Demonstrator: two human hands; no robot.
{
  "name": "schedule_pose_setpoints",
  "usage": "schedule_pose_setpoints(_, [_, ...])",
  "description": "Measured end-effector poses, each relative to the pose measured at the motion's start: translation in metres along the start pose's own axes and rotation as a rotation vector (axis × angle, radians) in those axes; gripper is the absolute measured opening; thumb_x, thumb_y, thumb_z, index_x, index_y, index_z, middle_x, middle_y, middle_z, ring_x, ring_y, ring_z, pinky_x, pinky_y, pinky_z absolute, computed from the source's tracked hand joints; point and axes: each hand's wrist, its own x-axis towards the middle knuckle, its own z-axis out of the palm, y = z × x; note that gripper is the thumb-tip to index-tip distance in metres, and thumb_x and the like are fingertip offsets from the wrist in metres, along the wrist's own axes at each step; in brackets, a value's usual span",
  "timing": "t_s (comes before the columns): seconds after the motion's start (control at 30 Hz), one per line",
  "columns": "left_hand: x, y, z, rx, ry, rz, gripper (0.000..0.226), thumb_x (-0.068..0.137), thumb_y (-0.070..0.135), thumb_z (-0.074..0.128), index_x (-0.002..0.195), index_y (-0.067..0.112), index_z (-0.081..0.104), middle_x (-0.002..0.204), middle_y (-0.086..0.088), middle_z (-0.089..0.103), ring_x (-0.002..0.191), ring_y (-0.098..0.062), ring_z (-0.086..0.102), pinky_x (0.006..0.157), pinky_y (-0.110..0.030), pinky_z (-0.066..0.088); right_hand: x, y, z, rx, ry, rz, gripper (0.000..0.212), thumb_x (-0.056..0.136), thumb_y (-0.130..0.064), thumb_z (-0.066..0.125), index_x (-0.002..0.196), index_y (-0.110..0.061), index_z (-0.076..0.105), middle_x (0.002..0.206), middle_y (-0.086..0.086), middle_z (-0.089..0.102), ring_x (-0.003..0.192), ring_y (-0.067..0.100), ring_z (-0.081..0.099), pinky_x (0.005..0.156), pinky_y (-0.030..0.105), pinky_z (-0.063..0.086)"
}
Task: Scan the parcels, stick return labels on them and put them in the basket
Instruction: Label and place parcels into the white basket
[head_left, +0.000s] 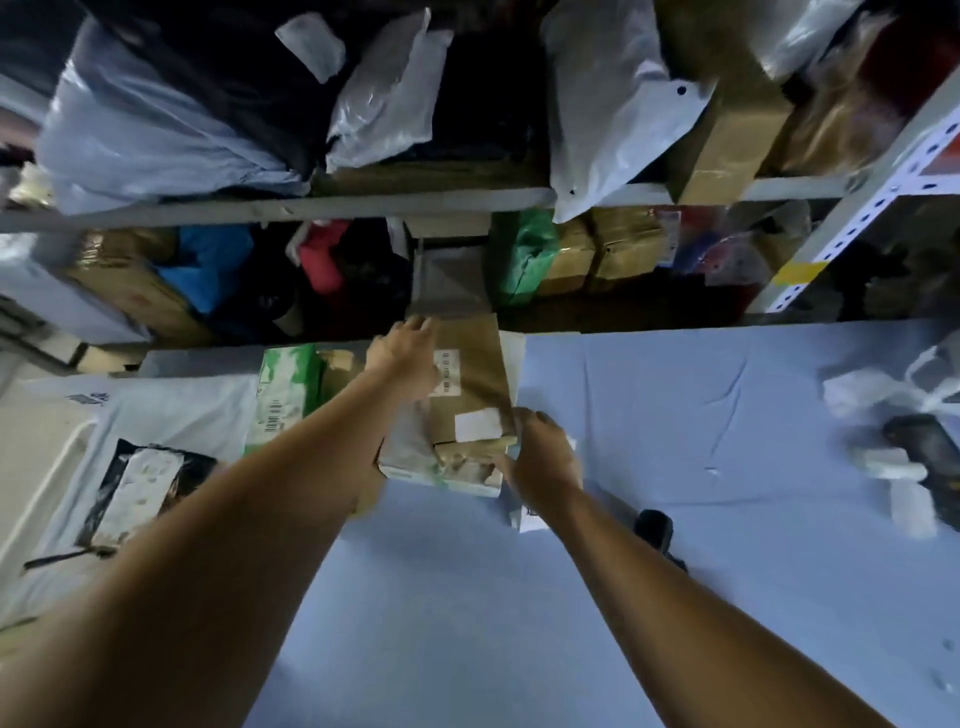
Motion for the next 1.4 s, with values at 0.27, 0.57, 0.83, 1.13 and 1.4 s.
schedule_pose_setpoints(0.27, [0.039, 0.012, 0.003, -0.191, -0.069, -0.090, 0.064, 0.093, 0.007, 0.053, 0.152, 0.012, 0.029, 0.156, -0.013, 0.032, 0.142, -0.030, 0.031, 0.112, -0.036, 0.027, 0.032, 0.030, 0.005, 0.117, -0.067, 0.008, 0.030, 0.093, -0.019, 0.067, 0.123, -0.020, 0.065, 0.121, -0.001, 0.069, 0.104, 0.020, 0.067, 0.093, 0.035, 0.057])
schedule_pose_setpoints(0.57, [-0.011, -0.013, 0.005, -0.259, -0.008, -0.094, 0.078, 0.082, 0.009, 0.069, 0.150, 0.019, 0.033, 0.145, -0.008, 0.037, 0.134, -0.031, 0.032, 0.106, -0.037, 0.032, 0.017, 0.047, -0.020, 0.286, -0.078, -0.077, 0.030, 0.096, -0.009, 0.060, 0.124, -0.018, 0.066, 0.119, 0.003, 0.071, 0.102, 0.022, 0.066, 0.082, 0.030, 0.054])
schedule_pose_setpoints(0.83, [-0.133, -0.016, 0.052, -0.415, 0.261, -0.075, 0.097, 0.056, 0.019, 0.091, 0.142, 0.015, 0.047, 0.126, -0.005, 0.052, 0.114, -0.025, 0.052, 0.090, -0.041, 0.052, -0.043, 0.055, -0.048, 0.204, -0.046, -0.088, 0.043, 0.094, 0.001, 0.052, 0.131, -0.018, 0.063, 0.123, 0.005, 0.067, 0.102, 0.021, 0.063, 0.081, 0.020, 0.044])
schedule_pose_setpoints(1.13, [-0.270, 0.031, 0.147, -0.533, 0.168, -0.214, 0.119, 0.057, 0.033, 0.087, 0.154, 0.034, 0.018, 0.121, -0.004, 0.054, 0.109, -0.029, 0.057, 0.081, -0.042, 0.052, -0.152, 0.091, -0.025, 0.246, -0.071, -0.014, 0.059, 0.084, -0.019, 0.071, 0.140, -0.018, 0.053, 0.122, 0.003, 0.061, 0.096, 0.014, 0.061, 0.079, 0.025, 0.045])
schedule_pose_setpoints(1.4, [-0.321, 0.064, 0.206, -0.491, -0.035, -0.286, 0.132, 0.055, 0.044, 0.085, 0.152, 0.046, -0.004, 0.103, 0.000, 0.046, 0.095, -0.025, 0.058, 0.076, -0.036, 0.050, -0.198, 0.131, 0.010, 0.014, -0.247, -0.031, 0.089, 0.079, -0.022, 0.079, 0.154, -0.017, 0.030, 0.157, 0.006, 0.031, 0.142, 0.023, 0.035, 0.106, 0.030, 0.036])
